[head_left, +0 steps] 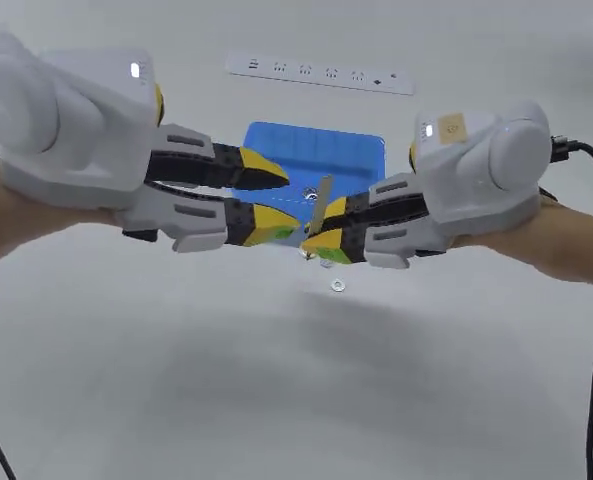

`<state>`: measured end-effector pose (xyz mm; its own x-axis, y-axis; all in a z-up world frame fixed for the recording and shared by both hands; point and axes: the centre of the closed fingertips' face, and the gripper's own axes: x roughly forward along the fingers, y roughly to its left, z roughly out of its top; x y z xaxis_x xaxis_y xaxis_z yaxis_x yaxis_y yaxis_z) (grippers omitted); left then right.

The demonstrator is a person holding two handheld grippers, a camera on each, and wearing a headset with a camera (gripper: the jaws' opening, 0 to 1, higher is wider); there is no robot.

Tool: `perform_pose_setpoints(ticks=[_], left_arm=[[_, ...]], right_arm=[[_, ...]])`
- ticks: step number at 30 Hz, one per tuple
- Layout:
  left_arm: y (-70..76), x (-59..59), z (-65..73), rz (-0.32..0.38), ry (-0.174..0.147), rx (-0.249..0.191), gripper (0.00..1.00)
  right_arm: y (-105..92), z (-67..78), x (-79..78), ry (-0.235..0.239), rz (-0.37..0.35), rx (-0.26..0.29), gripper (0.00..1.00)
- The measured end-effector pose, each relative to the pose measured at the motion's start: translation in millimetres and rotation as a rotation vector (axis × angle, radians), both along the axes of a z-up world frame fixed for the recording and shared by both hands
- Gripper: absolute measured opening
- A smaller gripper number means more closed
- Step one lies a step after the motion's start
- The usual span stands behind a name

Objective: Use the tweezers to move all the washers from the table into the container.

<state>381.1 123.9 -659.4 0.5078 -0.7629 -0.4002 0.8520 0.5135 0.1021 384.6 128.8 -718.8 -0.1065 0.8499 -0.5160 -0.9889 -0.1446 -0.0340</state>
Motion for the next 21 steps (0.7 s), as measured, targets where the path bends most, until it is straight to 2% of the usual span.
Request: perform_pose_setpoints(ticks=[2, 3, 6, 8, 12, 14, 17, 19, 21], left_arm=[[1.8, -0.9, 3.6, 0.033, 0.001, -0.032, 0.30], [3.1, -1.2, 6.2, 0.048, -0.013, -0.042, 0.31], [8.8, -2.5, 8.8, 0.088, -0.020, -0.083, 0.34], [14.4, -5.1, 6.2, 0.112, -0.021, -0.099, 0.39], [25.7, -9.4, -2.4, 0.168, -0.022, -0.129, 0.55], [29.1, -12.2, -6.8, 0.194, -0.019, -0.145, 0.55], [31.7, -13.3, -9.0, 0.234, -0.048, -0.169, 0.55], [34.9, -14.0, -12.4, 0.266, -0.053, -0.207, 0.56], [38.5, -14.6, -19.1, 0.286, -0.052, -0.211, 0.59]], right_arm=[[0.0, 7.1, -1.5, -0.009, 0.001, 0.011, 0.09], [-0.2, 8.5, -1.9, -0.009, 0.002, 0.013, 0.09], [-1.3, 18.9, -2.2, -0.027, 0.002, 0.023, 0.09], [-2.4, 24.6, -0.1, -0.034, -0.002, 0.032, 0.09], [-4.8, 31.5, 8.1, -0.035, -0.019, 0.037, 0.09], [-5.1, 34.8, 14.3, -0.037, -0.028, 0.037, 0.09], [-3.6, 39.8, 23.2, -0.044, -0.039, 0.039, 0.09], [-1.6, 43.8, 32.8, -0.053, -0.051, 0.039, 0.09], [-0.6, 45.2, 40.0, -0.056, -0.061, 0.039, 0.09]])
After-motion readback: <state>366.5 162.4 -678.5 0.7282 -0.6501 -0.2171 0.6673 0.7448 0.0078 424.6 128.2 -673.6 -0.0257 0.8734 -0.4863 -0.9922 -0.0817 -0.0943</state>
